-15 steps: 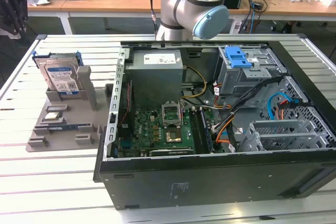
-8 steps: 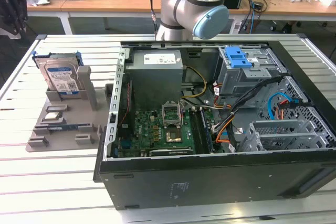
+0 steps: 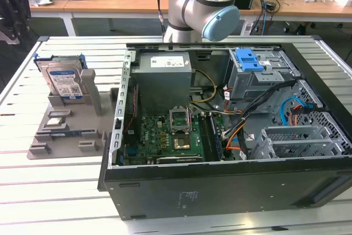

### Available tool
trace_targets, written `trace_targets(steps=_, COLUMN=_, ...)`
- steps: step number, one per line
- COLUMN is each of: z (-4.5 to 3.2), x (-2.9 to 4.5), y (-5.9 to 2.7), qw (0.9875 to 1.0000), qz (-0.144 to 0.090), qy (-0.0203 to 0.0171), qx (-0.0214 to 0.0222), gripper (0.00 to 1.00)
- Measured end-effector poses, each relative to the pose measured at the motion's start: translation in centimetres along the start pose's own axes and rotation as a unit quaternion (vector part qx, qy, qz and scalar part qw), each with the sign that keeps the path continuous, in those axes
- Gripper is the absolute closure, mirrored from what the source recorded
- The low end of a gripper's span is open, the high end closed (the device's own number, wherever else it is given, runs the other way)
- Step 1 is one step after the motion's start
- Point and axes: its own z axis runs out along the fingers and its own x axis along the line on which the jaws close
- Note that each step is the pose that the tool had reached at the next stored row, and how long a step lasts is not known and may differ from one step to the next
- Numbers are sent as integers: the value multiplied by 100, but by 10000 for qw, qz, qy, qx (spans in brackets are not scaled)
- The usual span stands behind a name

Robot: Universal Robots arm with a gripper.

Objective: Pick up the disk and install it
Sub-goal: 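Pick up the disk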

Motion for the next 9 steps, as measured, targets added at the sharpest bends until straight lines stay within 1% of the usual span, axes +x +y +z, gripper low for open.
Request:
trace_targets(steps=4, z=0, x=0, y=0, qw=10000, qz=-1, qy=0, qx=0, gripper=46)
trace_targets(steps=9, z=0, x=0, y=0, qw=10000, qz=-2, qy=0, qx=0, gripper=46)
